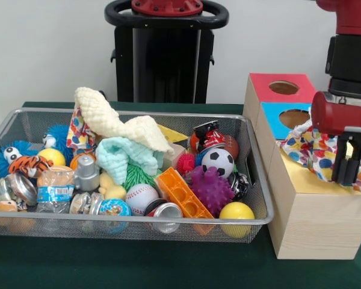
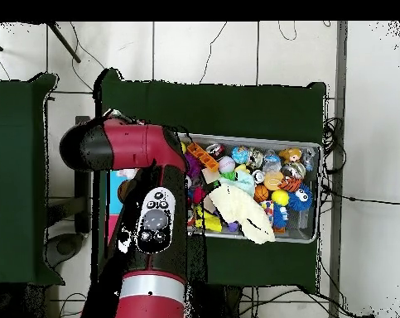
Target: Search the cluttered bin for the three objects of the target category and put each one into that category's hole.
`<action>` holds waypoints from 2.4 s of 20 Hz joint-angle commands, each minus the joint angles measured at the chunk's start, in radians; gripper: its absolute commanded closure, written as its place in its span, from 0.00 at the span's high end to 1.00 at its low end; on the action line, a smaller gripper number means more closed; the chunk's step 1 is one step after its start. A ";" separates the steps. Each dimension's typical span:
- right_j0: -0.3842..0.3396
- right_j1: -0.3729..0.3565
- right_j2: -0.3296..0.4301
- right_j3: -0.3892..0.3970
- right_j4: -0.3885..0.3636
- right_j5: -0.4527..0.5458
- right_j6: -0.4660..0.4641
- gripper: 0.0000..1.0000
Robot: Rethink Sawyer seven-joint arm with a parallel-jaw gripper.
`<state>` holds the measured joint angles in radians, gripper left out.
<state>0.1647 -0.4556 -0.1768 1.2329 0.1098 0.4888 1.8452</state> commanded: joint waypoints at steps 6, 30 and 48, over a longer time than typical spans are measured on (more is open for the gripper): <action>-0.058 -0.013 0.030 0.178 -0.053 0.190 0.035 0.00; -0.031 -0.004 0.031 0.218 -0.095 0.150 0.070 0.00; 0.004 0.040 0.079 0.179 -0.040 0.058 0.143 0.00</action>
<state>0.1691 -0.4992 -0.1812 1.3751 0.0668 0.5696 1.8452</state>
